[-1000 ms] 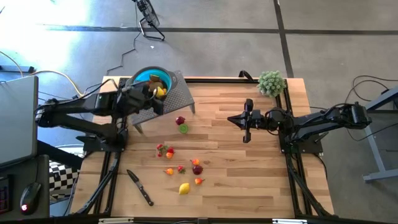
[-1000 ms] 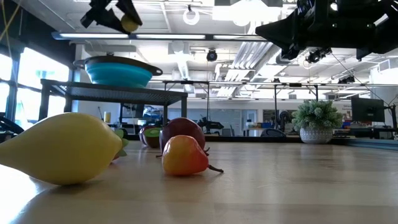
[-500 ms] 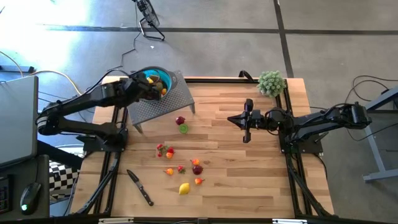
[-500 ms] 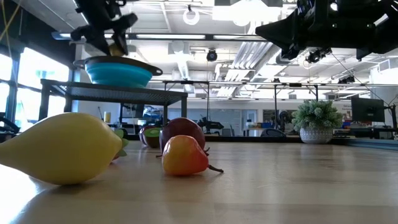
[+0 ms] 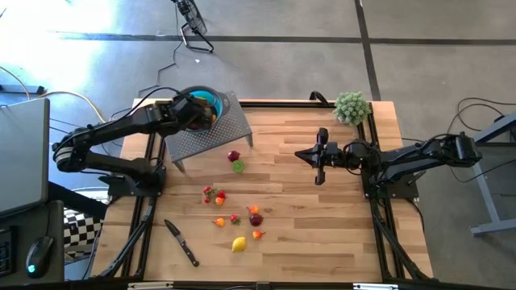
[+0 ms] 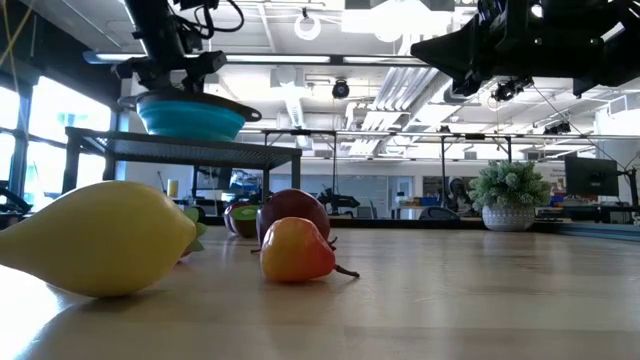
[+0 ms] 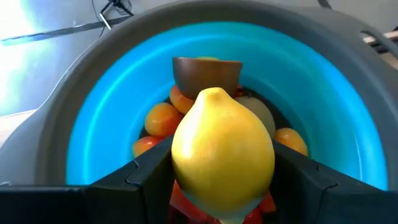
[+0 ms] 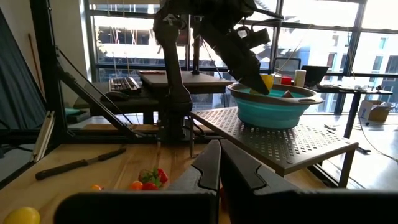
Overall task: Pick & Place Fruit
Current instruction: Put the left yellow lemon into the blue strainer bowl on the shelf, then put the red strawberry into the blue strainer bowl on the shelf
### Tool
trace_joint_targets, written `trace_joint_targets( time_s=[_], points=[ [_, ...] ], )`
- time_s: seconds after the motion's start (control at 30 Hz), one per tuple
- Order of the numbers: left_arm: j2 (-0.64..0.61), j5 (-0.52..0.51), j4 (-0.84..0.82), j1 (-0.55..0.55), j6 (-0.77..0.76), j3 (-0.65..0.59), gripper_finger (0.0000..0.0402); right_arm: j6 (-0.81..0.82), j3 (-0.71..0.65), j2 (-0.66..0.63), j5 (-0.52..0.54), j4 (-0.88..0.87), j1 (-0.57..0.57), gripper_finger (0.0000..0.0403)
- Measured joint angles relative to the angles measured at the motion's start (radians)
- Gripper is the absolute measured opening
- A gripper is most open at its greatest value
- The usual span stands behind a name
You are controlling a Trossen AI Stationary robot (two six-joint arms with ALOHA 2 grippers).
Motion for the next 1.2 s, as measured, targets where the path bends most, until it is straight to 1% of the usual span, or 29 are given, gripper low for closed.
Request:
trace_joint_targets(
  time_s=[0.13, 0.37, 0.7, 0.9, 1.03, 1.2],
  points=[
    [0.0, 0.0, 0.005, 0.0, 0.0, 0.0, 0.023, 0.0, 0.0, 0.0, 0.0, -0.001, 0.0, 0.0003],
    [0.0, 0.007, 0.005, 0.0, 0.003, 0.0, 0.0233, 0.0, 0.0, 0.0, 0.0, -0.002, 0.0, 0.0003],
    [-0.059, 0.152, 0.014, -0.002, 0.08, 0.0, 0.0234, -0.02, 0.0, 0.0, 0.0, -0.002, 0.0, 0.0002],
    [-0.115, 0.228, 0.089, -0.002, 0.083, 0.0, 0.0235, -0.02, 0.0, 0.0, 0.0, -0.002, 0.0, 0.0002],
    [-0.138, 0.334, 0.151, -0.002, 0.082, 0.0, 0.0235, -0.019, 0.0, 0.0, 0.0, -0.002, 0.0, 0.0002],
    [-0.14, 0.552, 0.2, -0.002, 0.082, 0.0, 0.0235, -0.019, 0.0, 0.0, 0.0, -0.002, 0.0, 0.0002]
  ],
)
